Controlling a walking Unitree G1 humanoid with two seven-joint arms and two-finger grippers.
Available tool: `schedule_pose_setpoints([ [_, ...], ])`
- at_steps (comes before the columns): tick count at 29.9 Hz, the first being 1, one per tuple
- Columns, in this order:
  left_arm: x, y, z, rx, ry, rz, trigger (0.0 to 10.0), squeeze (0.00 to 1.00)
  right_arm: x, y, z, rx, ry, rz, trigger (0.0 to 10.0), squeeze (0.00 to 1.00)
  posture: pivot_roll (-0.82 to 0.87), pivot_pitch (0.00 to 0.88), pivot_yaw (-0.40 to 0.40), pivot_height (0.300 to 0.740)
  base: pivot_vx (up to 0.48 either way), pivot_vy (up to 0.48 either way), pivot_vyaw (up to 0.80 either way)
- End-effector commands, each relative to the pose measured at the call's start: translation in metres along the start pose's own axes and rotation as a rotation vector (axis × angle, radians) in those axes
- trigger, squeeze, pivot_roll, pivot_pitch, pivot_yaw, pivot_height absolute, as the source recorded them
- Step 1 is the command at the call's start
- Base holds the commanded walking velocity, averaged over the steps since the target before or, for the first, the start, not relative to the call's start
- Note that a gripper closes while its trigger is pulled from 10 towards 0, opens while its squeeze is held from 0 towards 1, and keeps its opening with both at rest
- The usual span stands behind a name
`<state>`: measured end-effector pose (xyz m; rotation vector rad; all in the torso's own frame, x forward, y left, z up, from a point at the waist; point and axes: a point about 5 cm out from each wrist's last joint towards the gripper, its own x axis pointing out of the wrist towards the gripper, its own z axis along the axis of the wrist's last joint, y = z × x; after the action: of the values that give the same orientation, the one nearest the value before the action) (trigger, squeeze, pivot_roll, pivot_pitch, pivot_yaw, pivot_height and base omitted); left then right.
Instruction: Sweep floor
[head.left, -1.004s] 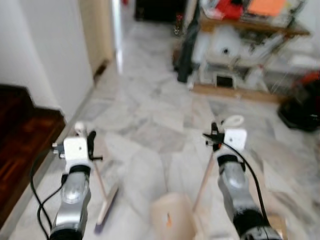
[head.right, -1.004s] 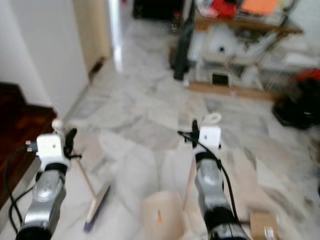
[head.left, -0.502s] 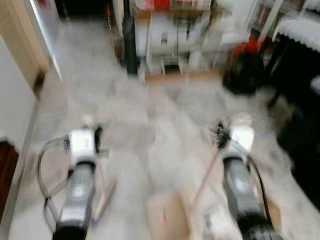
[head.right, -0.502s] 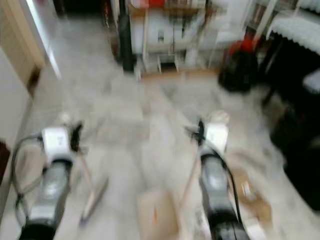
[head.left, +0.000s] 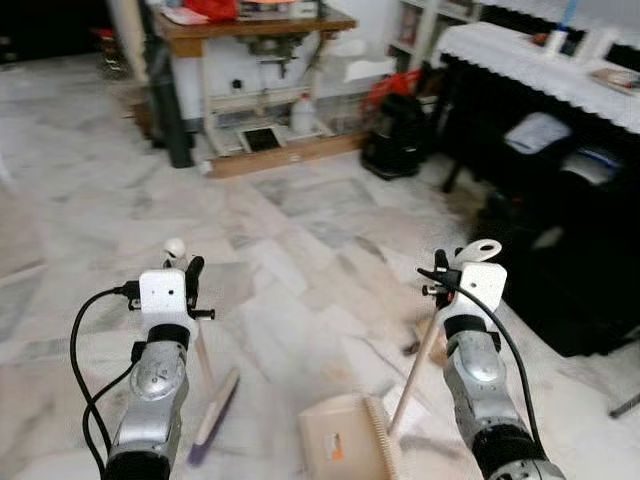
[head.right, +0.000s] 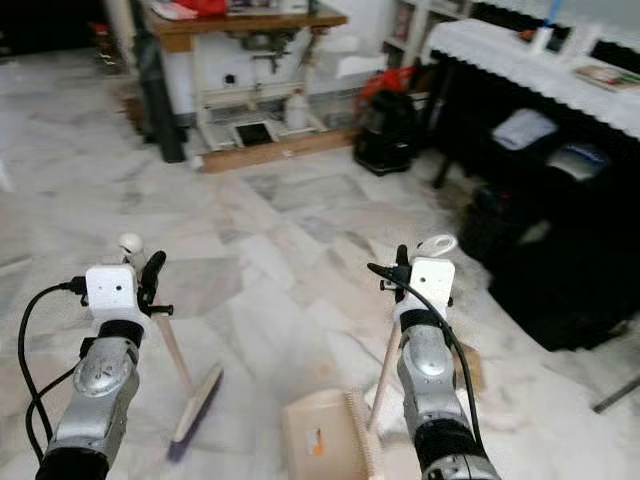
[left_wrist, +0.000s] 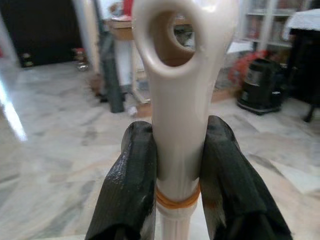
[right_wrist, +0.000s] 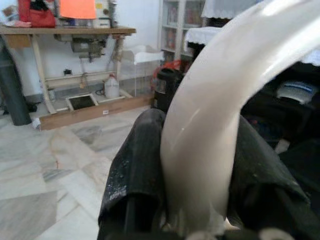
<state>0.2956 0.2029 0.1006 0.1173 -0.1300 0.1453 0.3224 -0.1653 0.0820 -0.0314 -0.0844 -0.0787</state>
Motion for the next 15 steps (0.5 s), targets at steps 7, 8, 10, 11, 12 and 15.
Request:
schedule_pose_setpoints([
  [7, 0.0038, -0.0058, 0.0106, -0.008, -0.05, -0.018, 10.0, 0.0, 0.0035, -0.0062, 0.0083, 0.009, -0.037, -0.023, 10.0, 0.0, 0.11, 0.0, -0.052, 0.74, 0.0, 0.13, -0.79],
  [8, 0.0038, -0.0058, 0.0106, -0.008, -0.05, -0.018, 10.0, 0.0, 0.0035, -0.0062, 0.0083, 0.009, -0.037, -0.023, 10.0, 0.0, 0.11, 0.0, -0.052, 0.74, 0.0, 0.0, -0.79],
  [10, 0.0038, -0.0057, 0.0109, -0.006, -0.053, -0.019, 10.0, 0.0, 0.0036, -0.0061, 0.0085, 0.008, -0.038, -0.023, 10.0, 0.0, 0.11, 0.0, -0.052, 0.74, 0.0, 0.3, -0.79],
  [11, 0.0038, -0.0056, 0.011, -0.006, -0.054, -0.02, 10.0, 0.0, 0.0036, -0.006, 0.0085, 0.008, -0.038, -0.023, 10.0, 0.0, 0.11, 0.0, -0.052, 0.74, 0.0, 0.259, -0.79],
  [12, 0.0038, -0.0056, 0.0113, -0.002, -0.057, -0.021, 10.0, 0.0, 0.0036, -0.006, 0.0086, 0.008, -0.038, -0.023, 10.0, 0.0, 0.11, 0.0, -0.052, 0.74, 0.0, 0.0, -0.79],
  [15, 0.0038, -0.0054, 0.0115, 0.0, -0.058, -0.02, 10.0, 0.0, 0.0036, -0.0061, 0.0086, 0.009, -0.038, -0.022, 10.0, 0.0, 0.11, 0.0, -0.052, 0.74, 0.0, 0.0, -0.79],
])
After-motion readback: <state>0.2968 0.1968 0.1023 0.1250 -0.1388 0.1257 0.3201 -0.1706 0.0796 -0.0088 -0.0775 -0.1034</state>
